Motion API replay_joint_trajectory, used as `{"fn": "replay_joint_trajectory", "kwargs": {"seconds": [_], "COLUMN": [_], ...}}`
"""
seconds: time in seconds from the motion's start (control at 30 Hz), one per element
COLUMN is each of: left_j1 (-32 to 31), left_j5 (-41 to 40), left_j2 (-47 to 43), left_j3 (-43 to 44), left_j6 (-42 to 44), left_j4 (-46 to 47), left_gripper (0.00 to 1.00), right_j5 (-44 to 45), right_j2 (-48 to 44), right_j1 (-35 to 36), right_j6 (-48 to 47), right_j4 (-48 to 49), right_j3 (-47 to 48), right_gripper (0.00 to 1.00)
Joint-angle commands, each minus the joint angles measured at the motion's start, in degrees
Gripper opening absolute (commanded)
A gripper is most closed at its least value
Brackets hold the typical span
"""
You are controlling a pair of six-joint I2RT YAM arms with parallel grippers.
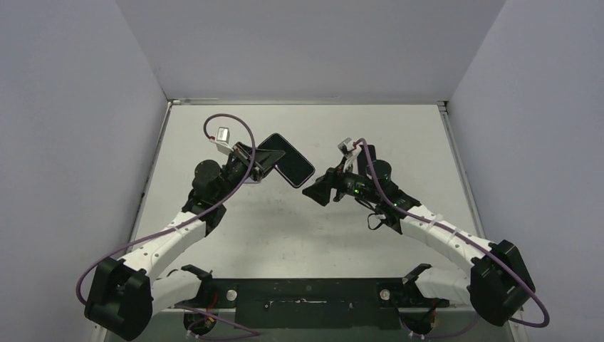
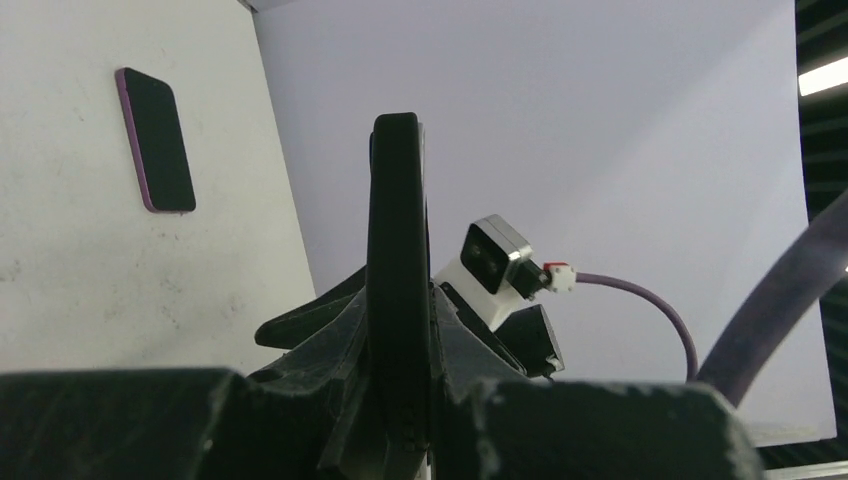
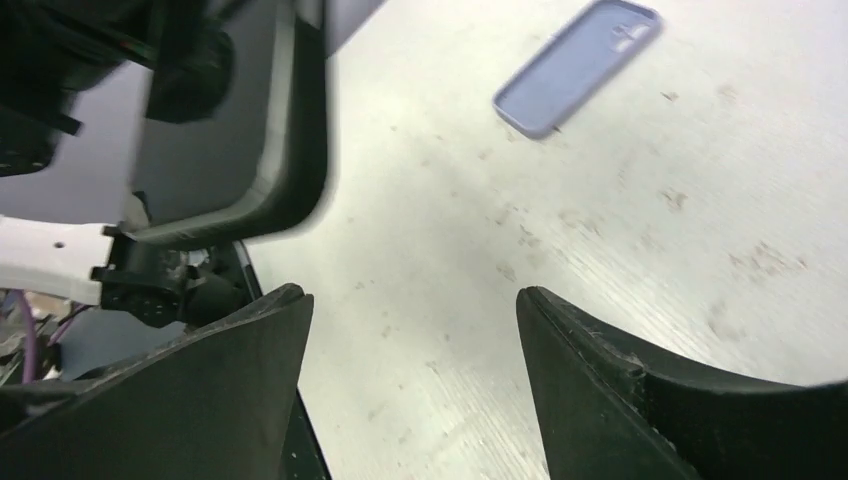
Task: Take the phone out of the phone case
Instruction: Remove the phone case from the phone.
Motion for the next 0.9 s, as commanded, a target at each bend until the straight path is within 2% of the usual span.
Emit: {"fn": "replay_joint_trajectory", "kwargs": {"seconds": [0.0,0.07,0.23,0.5,0.67,0.87], "left_j1": [2.0,2.0,2.0,1.9,1.7,1.6], "left_j5": [5.2,5.3,5.4,5.3,5.3,5.1], "left_j2": [-3.5,-3.5,-4.3,-3.8,-3.5,-3.3], "left_j3": [3.9,3.4,3.6,3.6,4.1,4.0], "left_j6": [5.4,6.2,9.0,8.0,7.8,7.7], "left_j4": [2.0,2.0,-0.4,0.8,1.0,1.4], "left_gripper": [0.0,0.0,0.0,0.0,0.0,0.0], "right_j5": [4.6,3.9,2.7,2.1,1.2,1.4], "right_j2": [-6.5,-8.6,-12.5,-12.0,-10.3,-8.8], "right_j1": [-1.3,-1.5,-1.7,-1.6,-1.5,-1.4], "right_j6": [0.1,3.0,13.6,33.2,37.3,37.7], "right_j4": [-10.6,-12.0,-10.9,1.3,8.1,8.3], "right_j3": [-0.2,0.1,1.8,0.0,-0.7,-0.2], "right_gripper": [0.8,0.85,0.87,0.81,0.78,0.77]}}
